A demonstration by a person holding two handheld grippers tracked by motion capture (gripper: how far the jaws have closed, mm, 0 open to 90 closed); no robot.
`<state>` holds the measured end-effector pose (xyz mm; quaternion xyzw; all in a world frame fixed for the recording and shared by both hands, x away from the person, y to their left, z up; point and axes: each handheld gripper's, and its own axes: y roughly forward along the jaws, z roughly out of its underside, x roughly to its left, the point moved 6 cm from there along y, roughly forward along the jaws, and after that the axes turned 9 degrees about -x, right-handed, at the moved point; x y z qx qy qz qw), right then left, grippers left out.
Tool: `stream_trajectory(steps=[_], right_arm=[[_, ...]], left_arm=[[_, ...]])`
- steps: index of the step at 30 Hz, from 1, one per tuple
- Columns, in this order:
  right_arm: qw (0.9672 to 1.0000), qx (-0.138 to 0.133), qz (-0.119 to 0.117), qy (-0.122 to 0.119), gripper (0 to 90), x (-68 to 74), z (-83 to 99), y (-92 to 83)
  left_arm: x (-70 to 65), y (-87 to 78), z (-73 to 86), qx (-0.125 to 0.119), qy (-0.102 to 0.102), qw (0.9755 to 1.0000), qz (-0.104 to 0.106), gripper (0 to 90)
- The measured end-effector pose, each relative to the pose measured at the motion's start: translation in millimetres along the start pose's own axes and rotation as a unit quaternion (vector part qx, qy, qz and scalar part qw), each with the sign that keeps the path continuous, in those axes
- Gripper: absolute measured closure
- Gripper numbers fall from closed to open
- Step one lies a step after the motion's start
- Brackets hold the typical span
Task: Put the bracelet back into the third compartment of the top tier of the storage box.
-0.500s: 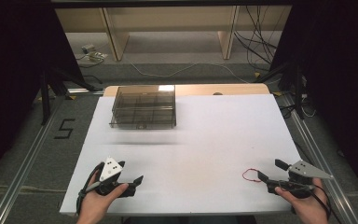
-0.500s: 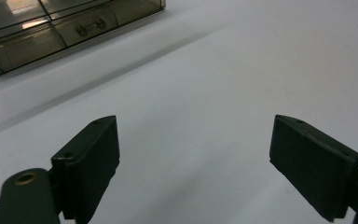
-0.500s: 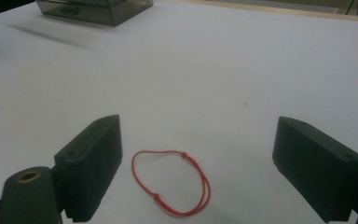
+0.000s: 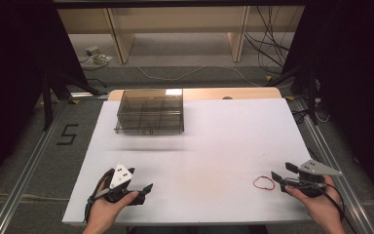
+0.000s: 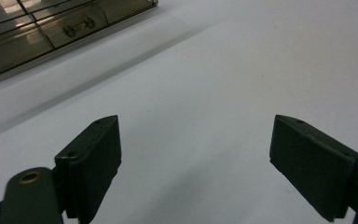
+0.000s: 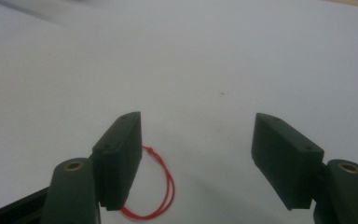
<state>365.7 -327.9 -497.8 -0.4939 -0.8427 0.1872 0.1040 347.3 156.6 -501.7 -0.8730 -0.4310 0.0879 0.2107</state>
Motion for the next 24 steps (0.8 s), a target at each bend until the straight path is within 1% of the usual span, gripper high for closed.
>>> stream_trajectory(steps=[1, 2, 5, 7, 9, 10, 11, 13, 17, 21, 22, 24], right_arm=[[0.9999, 0.011, -0.003, -0.007, 37.5, -1.0, 0.1, 4.9], [0.9998, 0.016, -0.008, -0.008, 39.2, -0.5, 0.4, 7.7], [0.9989, 0.034, -0.026, -0.018, 42.7, 3.1, 1.7, 17.0], [0.9978, 0.046, -0.040, -0.027, 44.6, 5.7, 3.3, 23.3], [0.9965, 0.060, -0.049, -0.030, 46.8, 7.4, 6.0, 29.2], [0.9965, 0.060, -0.049, -0.030, 46.8, 7.4, 6.0, 29.2], [0.9959, 0.066, -0.053, -0.031, 47.6, 8.1, 7.5, 31.8], [0.9951, 0.072, -0.059, -0.034, 50.5, 9.7, 8.7, 36.3], [0.9937, 0.077, -0.069, -0.044, 55.9, 13.5, 8.8, 39.7], [0.9915, 0.092, -0.076, -0.054, 61.1, 15.5, 13.9, 42.5], [0.9911, 0.094, -0.076, -0.054, 62.4, 15.8, 15.0, 42.7], [0.9912, 0.091, -0.079, -0.054, 67.2, 16.0, 15.3, 42.7]], left_arm=[[0.2, 0.2, -0.2, -0.001, -0.001, 1.0000, -0.001, 16.5], [0.4, 0.3, -0.4, -0.002, -0.002, 1.0000, -0.001, 16.5], [1.5, 1.1, -0.1, -0.001, -0.003, 1.0000, -0.002, 16.5], [2.3, 1.8, 0.3, 0.000, -0.003, 1.0000, -0.004, 16.6], [3.3, 2.2, 0.9, 0.002, -0.001, 1.0000, -0.007, 17.0], [4.3, 2.1, 1.2, 0.004, 0.001, 0.9999, -0.010, 17.0], [5.2, 1.9, 1.3, 0.004, 0.002, 0.9999, -0.014, 17.3], [6.0, 1.3, 1.2, 0.003, 0.000, 0.9999, -0.014, 17.6], [6.7, 1.2, 1.8, 0.004, 0.002, 0.9999, -0.014, 17.8], [7.1, 1.1, 1.6, 0.003, 0.003, 0.9999, -0.015, 17.8], [7.2, 1.0, 1.5, 0.002, 0.002, 0.9999, -0.016, 17.7], [7.6, 0.9, 1.8, 0.003, 0.002, 0.9999, -0.016, 17.7]])
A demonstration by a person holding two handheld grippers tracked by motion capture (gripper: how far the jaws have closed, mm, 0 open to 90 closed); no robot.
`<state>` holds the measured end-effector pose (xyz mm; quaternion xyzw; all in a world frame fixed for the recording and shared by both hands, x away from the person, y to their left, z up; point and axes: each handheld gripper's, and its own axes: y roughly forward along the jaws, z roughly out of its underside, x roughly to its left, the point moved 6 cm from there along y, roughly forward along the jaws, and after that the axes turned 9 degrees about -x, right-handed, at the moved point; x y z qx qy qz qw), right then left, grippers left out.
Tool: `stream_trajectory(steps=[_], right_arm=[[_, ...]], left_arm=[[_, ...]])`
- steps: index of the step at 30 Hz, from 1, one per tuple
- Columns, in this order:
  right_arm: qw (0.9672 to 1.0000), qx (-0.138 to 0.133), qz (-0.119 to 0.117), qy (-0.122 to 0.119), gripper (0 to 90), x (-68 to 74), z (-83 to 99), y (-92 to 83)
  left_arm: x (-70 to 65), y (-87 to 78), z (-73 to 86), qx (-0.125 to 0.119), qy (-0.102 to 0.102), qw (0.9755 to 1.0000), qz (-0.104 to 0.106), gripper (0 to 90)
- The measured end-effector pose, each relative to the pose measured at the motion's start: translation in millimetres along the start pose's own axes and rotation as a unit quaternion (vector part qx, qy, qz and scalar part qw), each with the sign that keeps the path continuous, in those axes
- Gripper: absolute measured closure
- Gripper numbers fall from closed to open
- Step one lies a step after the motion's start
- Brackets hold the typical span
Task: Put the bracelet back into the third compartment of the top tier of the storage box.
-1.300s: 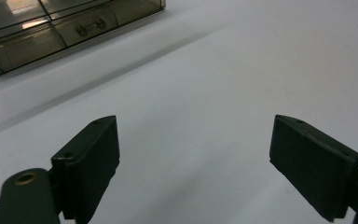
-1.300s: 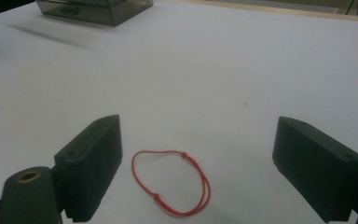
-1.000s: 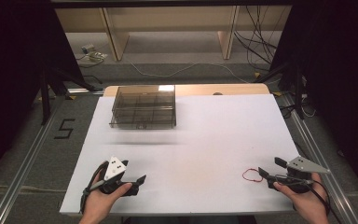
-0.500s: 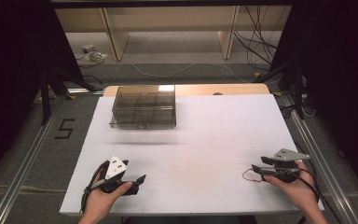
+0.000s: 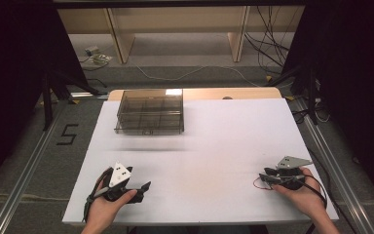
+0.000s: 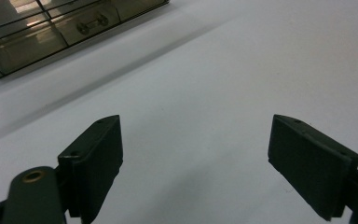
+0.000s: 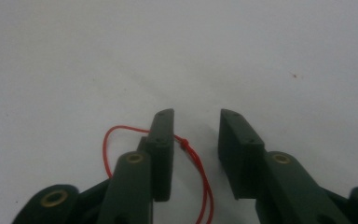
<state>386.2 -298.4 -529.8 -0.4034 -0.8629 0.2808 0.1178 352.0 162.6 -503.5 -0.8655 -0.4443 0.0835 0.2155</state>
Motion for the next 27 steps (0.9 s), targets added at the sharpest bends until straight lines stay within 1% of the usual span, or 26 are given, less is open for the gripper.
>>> stream_trajectory(steps=[2, 4, 9, 16, 18, 20, 24, 27], right_arm=[[1.0000, -0.002, -0.003, -0.002, 73.6, 0.6, 0.7, 0.0], [1.0000, -0.003, -0.006, -0.003, 77.9, 1.4, 1.0, 0.0], [0.9999, 0.001, -0.014, -0.003, 86.6, 2.7, 1.2, -0.1], [0.9999, 0.001, -0.013, 0.003, 87.0, 2.6, 0.2, -0.2], [0.9999, 0.000, -0.014, 0.008, 87.0, 2.6, 0.2, -0.8], [0.9999, -0.006, -0.012, 0.009, 87.0, 2.0, -1.0, -1.7], [0.9995, -0.027, -0.005, 0.017, 87.1, -0.4, -6.7, -6.3], [0.9989, -0.040, -0.001, 0.025, 87.1, -2.3, -9.2, -9.5]], left_arm=[[0.2, 0.0, 0.4, 0.001, 0.000, 1.0000, 0.000, 17.7], [0.1, 0.2, 0.5, 0.000, 0.000, 1.0000, 0.000, 17.7], [-0.1, 0.7, 0.8, 0.000, 0.001, 1.0000, 0.001, 17.8], [-0.7, 1.5, 0.9, 0.000, 0.001, 1.0000, 0.002, 18.0], [-0.5, 1.3, 0.9, 0.000, 0.000, 1.0000, 0.002, 18.0], [-0.3, 1.1, 0.8, 0.000, 0.000, 1.0000, 0.001, 18.0], [-0.3, 0.8, 0.4, -0.002, -0.001, 1.0000, 0.000, 18.0], [-0.1, 0.8, 0.4, -0.002, 0.000, 1.0000, 0.000, 18.0]])
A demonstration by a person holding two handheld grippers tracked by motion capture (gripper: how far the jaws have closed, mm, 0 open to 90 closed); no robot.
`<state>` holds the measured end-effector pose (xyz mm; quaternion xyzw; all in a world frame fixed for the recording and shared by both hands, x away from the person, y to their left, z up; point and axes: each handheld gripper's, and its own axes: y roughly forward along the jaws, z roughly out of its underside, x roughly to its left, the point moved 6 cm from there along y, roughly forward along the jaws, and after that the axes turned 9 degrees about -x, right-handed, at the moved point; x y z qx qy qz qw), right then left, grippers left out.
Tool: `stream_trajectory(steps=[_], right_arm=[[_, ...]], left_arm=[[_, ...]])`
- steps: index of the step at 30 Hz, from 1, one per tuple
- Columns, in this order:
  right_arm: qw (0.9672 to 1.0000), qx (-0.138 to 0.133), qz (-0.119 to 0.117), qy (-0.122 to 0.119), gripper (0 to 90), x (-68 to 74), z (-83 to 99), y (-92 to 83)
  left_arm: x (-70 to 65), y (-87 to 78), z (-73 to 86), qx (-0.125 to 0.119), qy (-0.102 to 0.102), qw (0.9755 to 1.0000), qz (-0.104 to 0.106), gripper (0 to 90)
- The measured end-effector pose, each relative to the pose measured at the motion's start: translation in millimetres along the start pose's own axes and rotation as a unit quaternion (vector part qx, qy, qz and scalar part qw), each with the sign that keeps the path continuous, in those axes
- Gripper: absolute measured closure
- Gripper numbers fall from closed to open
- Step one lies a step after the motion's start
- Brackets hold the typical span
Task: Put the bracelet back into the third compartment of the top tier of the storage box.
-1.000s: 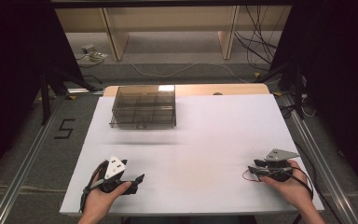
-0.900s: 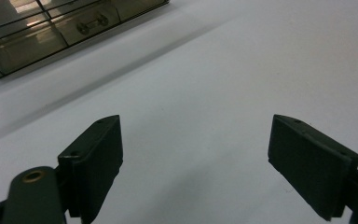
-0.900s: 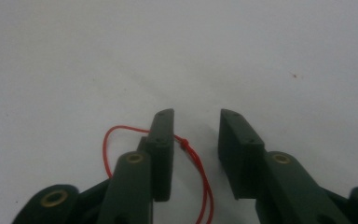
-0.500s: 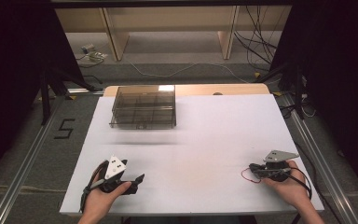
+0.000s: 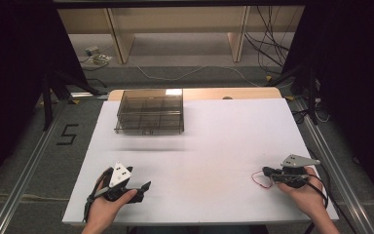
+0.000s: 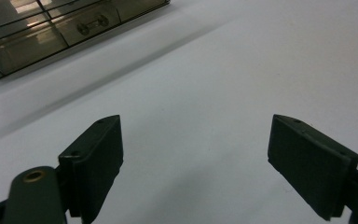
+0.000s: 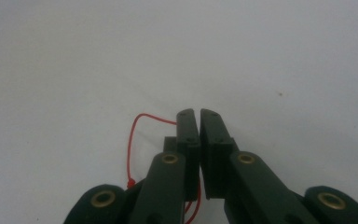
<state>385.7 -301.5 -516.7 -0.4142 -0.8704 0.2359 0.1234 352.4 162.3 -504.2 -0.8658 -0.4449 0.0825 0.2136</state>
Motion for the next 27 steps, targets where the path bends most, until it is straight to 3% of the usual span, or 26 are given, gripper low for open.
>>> stream_trajectory(steps=[27], right_arm=[[0.9983, -0.057, 0.013, 0.001, 87.1, 3.5, -25.4, -4.9]], left_arm=[[-0.4, 0.8, -0.6, -0.002, 0.001, 1.0000, 0.000, 17.7]])
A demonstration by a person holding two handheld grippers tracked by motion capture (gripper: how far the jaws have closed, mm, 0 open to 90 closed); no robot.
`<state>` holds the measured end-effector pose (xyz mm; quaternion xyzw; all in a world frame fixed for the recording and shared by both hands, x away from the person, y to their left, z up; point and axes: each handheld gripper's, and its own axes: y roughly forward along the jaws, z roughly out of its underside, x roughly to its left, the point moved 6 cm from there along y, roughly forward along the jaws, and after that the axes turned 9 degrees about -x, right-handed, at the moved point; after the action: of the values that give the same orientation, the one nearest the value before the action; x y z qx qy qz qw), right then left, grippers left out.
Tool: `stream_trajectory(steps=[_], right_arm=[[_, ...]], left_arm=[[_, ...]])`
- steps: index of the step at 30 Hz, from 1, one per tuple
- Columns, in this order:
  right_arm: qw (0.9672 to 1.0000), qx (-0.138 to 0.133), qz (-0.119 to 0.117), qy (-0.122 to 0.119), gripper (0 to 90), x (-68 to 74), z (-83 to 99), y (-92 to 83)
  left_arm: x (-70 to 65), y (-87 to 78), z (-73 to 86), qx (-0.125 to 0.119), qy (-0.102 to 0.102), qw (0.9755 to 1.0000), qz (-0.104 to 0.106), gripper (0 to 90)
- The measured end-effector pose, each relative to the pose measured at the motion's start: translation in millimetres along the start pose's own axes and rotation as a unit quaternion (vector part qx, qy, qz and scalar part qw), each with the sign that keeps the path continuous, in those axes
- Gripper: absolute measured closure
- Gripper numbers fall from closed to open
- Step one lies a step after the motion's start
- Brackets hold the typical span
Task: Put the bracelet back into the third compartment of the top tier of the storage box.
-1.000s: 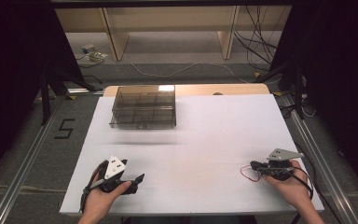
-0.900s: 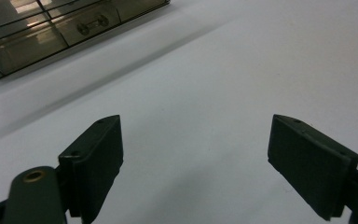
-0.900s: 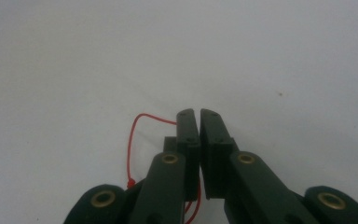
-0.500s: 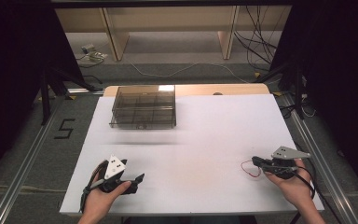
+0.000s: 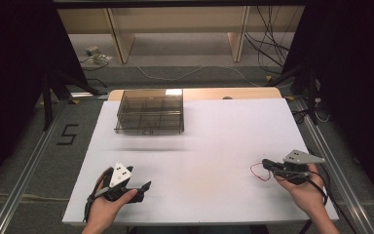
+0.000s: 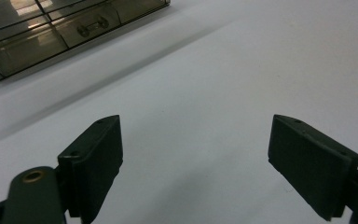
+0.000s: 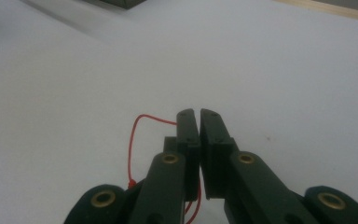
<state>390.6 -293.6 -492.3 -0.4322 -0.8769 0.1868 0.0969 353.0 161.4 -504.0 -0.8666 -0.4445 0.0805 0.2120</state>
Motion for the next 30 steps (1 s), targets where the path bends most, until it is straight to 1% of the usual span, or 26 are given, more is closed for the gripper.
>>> stream_trajectory(steps=[7, 8, 9, 10, 12, 13, 16, 18, 20, 22, 24, 26, 30], right_arm=[[1.0000, -0.002, 0.001, -0.002, 87.1, 1.7, -5.9, 3.7], [1.0000, -0.004, 0.001, -0.005, 87.1, 1.5, -6.9, 4.6], [1.0000, -0.002, 0.001, -0.002, 87.1, 2.2, -7.5, 4.7], [1.0000, -0.005, 0.001, -0.007, 87.1, 2.3, -9.3, 5.9], [1.0000, -0.006, 0.003, -0.004, 87.1, 2.8, -10.4, 6.5], [0.9999, -0.009, 0.002, -0.008, 87.1, 2.8, -12.2, 7.6], [1.0000, -0.008, 0.003, -0.004, 87.1, 3.5, -13.5, 8.3], [0.9999, -0.012, 0.003, -0.007, 87.1, 3.5, -15.0, 9.5], [0.9999, -0.011, 0.004, -0.003, 87.1, 4.6, -16.2, 9.8], [0.9999, -0.013, 0.003, -0.006, 87.1, 4.6, -17.8, 10.9], [0.9999, -0.013, 0.004, -0.003, 87.1, 5.5, -18.9, 11.6], [0.9998, -0.018, 0.003, -0.008, 87.1, 5.3, -20.5, 13.1], [0.9998, -0.018, 0.003, -0.006, 87.1, 7.5, -23.3, 15.2]], left_arm=[[-0.9, 0.8, 0.4, 0.000, 0.000, 1.0000, 0.001, 17.5], [-1.0, 0.8, 0.4, 0.001, 0.000, 1.0000, 0.001, 17.5], [-0.9, 0.7, 0.4, 0.001, 0.000, 1.0000, 0.001, 17.5], [-0.9, 0.6, 0.2, 0.000, 0.000, 1.0000, 0.000, 17.4], [-0.6, 0.6, -0.1, -0.001, 0.000, 1.0000, 0.000, 17.4], [-0.5, 0.7, -0.1, -0.001, 0.000, 1.0000, 0.000, 17.4], [-0.5, 0.9, 0.2, -0.001, 0.000, 1.0000, 0.000, 17.4], [-0.6, 0.9, -0.1, -0.001, 0.000, 1.0000, -0.001, 17.4], [-0.6, 1.0, -0.2, -0.001, 0.000, 1.0000, -0.001, 17.3], [-0.5, 1.1, -0.1, -0.001, 0.001, 1.0000, -0.001, 17.3], [-0.3, 1.2, -0.1, -0.001, 0.000, 1.0000, -0.001, 17.3], [-0.5, 1.4, 0.0, -0.001, 0.000, 1.0000, -0.001, 17.3], [-0.8, 1.3, 0.1, 0.000, 0.000, 1.0000, 0.000, 17.2]])
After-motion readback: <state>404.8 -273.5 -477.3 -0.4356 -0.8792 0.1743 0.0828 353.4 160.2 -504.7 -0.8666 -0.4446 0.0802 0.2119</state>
